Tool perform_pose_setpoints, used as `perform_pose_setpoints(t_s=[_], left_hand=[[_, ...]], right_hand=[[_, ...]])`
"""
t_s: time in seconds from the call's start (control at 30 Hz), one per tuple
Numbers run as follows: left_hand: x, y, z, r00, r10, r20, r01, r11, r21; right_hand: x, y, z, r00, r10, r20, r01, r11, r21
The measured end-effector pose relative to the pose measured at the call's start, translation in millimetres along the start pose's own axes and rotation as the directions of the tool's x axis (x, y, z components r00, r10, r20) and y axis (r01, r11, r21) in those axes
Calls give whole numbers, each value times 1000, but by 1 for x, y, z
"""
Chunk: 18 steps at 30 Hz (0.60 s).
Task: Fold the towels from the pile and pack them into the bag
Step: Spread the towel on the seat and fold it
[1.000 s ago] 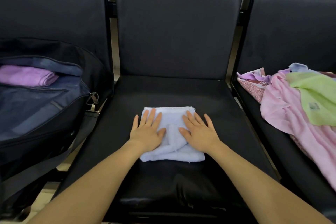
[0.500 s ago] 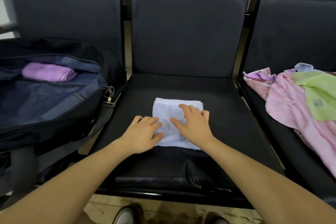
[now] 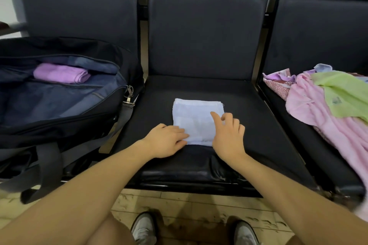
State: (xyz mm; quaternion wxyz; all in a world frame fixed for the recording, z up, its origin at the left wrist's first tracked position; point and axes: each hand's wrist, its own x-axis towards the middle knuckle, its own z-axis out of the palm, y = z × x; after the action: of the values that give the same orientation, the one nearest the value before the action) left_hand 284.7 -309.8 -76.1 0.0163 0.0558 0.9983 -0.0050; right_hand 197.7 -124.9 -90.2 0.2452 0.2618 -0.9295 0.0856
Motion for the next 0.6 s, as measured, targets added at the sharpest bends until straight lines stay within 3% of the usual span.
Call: perform_pose_setpoints(t_s=[0.07, 0.13, 0.23, 0.37, 0.5, 0.6], left_hand=[[1, 0, -1, 999, -23, 35, 22, 1000, 13], [3, 1, 0, 999, -12, 38, 10, 999, 49], [4, 2, 1, 999, 17, 33, -19, 998, 62], [5, 2, 0, 999, 9, 31, -12, 997, 73], [7, 10, -3, 997, 0, -74, 13, 984, 178], [12, 13, -3, 994, 65, -90, -46, 978, 204]], right_hand=[[-5, 13, 2, 986, -165, 33, 164, 986, 27], [-6, 23, -7, 934, -317, 165, 309, 948, 70], [-8, 36, -17, 874, -305, 379, 297, 951, 80], [-11, 44, -22, 898, -249, 363, 251, 967, 42], [-4, 53, -21, 879, -271, 391, 243, 962, 122], [2, 58, -9, 836, -484, 258, 480, 874, 82]])
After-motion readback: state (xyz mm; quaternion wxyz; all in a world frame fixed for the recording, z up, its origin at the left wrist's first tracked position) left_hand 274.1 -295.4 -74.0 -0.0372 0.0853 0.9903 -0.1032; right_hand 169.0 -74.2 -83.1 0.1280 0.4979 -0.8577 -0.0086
